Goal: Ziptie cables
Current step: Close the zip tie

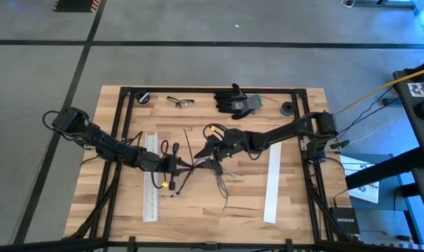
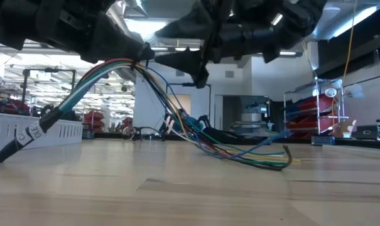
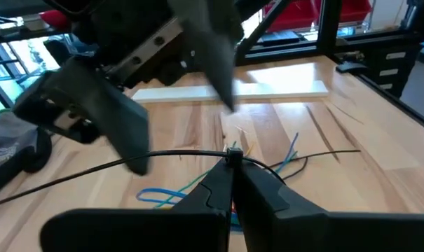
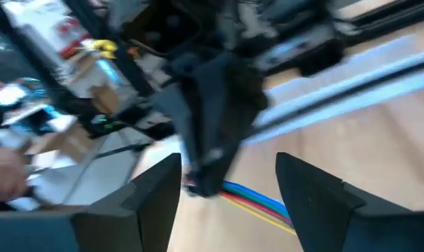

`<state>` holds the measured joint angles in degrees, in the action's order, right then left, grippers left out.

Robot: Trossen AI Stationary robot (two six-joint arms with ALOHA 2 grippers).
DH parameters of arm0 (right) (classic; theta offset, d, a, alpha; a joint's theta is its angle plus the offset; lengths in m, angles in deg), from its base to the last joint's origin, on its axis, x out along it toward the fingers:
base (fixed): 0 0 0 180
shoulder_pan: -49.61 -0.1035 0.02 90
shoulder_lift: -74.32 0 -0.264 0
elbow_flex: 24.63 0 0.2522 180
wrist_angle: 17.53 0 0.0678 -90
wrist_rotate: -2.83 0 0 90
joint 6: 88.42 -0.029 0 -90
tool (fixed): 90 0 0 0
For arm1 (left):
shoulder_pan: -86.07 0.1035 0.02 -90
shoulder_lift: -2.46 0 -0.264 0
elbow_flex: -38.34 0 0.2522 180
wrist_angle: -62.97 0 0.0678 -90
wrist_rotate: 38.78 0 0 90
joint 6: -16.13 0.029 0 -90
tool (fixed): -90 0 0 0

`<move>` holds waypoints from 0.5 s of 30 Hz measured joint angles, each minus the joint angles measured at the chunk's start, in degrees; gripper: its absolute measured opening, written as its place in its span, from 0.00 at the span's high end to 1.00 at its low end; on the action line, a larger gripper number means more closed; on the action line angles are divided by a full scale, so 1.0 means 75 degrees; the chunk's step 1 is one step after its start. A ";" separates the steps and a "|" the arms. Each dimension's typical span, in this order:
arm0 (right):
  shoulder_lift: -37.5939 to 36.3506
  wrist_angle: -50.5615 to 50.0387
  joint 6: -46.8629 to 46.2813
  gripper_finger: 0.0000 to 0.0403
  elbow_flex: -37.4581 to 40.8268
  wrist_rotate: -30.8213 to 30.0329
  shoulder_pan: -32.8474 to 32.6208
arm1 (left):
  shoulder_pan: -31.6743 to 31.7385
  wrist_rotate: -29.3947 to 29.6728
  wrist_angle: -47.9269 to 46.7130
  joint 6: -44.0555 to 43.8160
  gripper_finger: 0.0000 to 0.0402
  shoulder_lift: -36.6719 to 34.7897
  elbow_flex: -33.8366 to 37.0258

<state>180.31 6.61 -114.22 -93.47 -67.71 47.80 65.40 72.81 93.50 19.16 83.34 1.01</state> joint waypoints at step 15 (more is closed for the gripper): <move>0.0361 0.0374 -0.0200 0.70 -0.0307 0.0556 -0.0015 | 0.0003 0.0012 -0.0018 -0.0050 1.00 0.0000 0.0000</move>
<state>183.02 9.41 -115.72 -95.77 -63.54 47.69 65.42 72.90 93.37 18.79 83.34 1.01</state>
